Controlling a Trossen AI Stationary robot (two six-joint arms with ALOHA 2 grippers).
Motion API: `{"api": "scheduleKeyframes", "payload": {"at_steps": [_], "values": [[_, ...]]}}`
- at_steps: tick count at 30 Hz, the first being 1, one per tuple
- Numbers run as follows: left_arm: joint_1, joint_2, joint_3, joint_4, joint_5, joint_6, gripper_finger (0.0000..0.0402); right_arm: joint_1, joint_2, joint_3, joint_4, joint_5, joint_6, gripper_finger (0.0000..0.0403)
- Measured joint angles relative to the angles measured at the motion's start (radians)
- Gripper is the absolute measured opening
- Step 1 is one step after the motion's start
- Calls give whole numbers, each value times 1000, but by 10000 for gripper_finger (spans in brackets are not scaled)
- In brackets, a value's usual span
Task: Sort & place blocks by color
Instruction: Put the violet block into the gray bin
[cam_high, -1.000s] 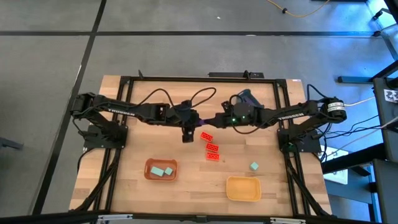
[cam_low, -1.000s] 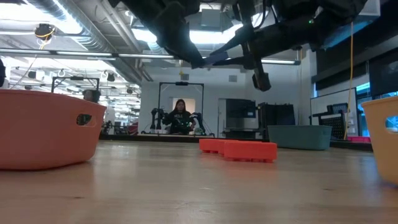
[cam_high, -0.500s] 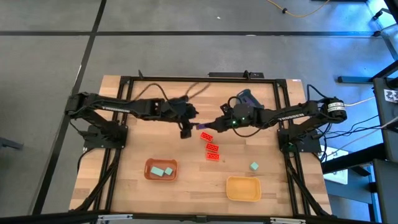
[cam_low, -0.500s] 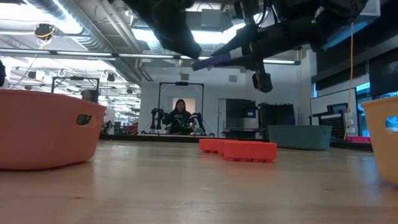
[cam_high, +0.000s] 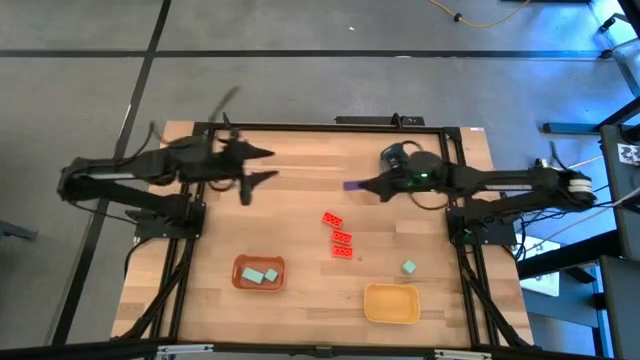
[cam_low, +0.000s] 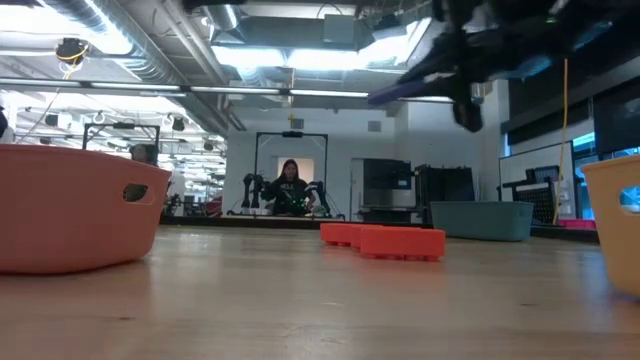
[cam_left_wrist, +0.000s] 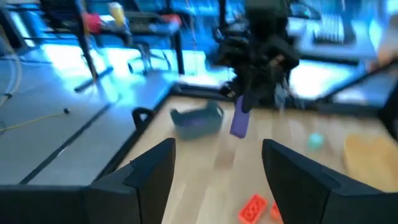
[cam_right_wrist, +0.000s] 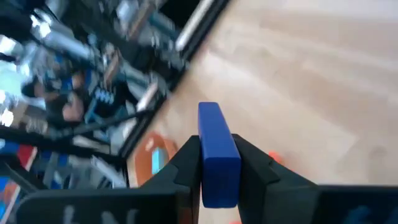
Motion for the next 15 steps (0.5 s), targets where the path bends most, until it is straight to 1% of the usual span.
{"api": "scheduleKeyframes", "payload": {"at_steps": [5, 8, 11, 15], "values": [[-2, -252, -239, 178, -49, -137, 231, -16, -221, -115, 5, 118, 1, 63], [-2, -364, -351, 283, -60, -187, 231, -16, -315, -156, 58, 172, -27, 63], [-2, -439, -421, 378, -61, -201, 231, -16, -361, -174, 112, 195, -52, 63], [-2, -484, -444, 411, -65, -201, 231, -17, -361, -172, 116, 197, -80, 63]]}}
